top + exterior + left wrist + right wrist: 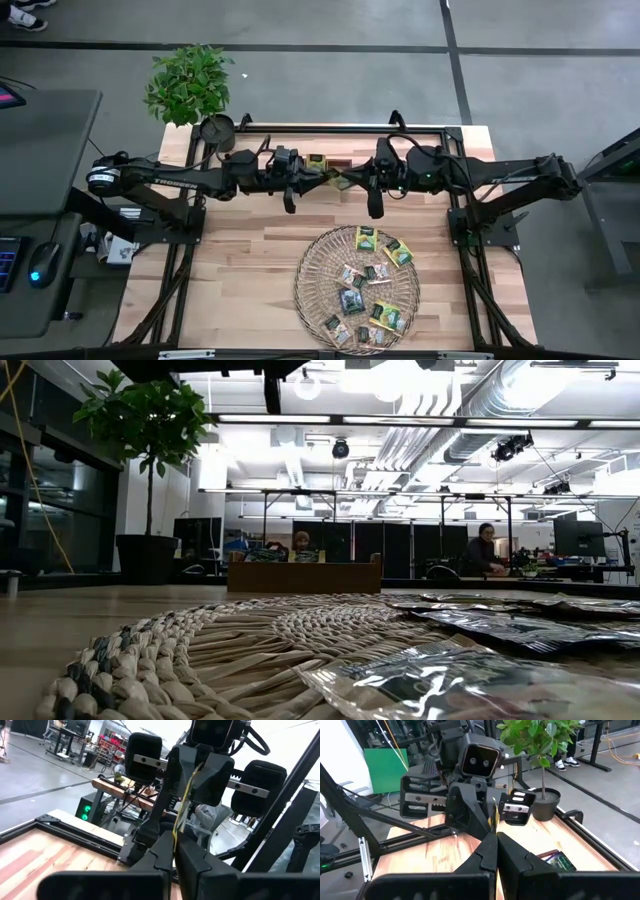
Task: Pick & Place Tea
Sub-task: Put the yellow tea bag in the middle section of the wooden organizer
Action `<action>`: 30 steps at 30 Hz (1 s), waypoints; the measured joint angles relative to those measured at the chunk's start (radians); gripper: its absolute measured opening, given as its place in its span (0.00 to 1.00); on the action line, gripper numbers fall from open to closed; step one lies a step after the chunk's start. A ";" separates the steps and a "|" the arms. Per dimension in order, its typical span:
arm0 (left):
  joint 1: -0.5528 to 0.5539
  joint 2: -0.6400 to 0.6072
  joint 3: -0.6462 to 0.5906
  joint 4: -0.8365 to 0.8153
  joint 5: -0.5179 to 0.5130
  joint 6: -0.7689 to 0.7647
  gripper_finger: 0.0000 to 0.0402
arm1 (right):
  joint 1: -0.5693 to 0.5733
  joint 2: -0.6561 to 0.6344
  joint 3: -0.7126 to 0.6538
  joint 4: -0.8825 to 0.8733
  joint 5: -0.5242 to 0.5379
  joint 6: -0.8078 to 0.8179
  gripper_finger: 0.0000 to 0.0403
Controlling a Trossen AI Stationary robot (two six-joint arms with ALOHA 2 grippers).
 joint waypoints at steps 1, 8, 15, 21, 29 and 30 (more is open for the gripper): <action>0.000 0.000 0.000 -0.001 0.000 0.000 0.02 | 0.000 0.000 0.000 -0.006 0.000 0.002 0.00; 0.000 0.000 0.000 -0.001 -0.002 0.000 0.00 | 0.000 0.000 0.000 -0.010 -0.023 0.031 0.01; 0.000 0.000 0.000 0.000 0.003 0.003 0.00 | 0.000 0.000 0.000 -0.013 -0.011 0.047 0.14; 0.000 0.000 0.000 -0.005 0.012 0.002 0.00 | 0.000 -0.001 0.000 -0.013 0.026 0.054 0.31; 0.009 0.000 0.000 -0.147 0.006 0.066 0.00 | -0.003 -0.057 0.000 -0.045 0.068 0.030 0.48; 0.020 0.000 0.000 -0.173 0.012 0.076 0.00 | -0.003 -0.069 0.000 -0.063 0.078 0.030 0.48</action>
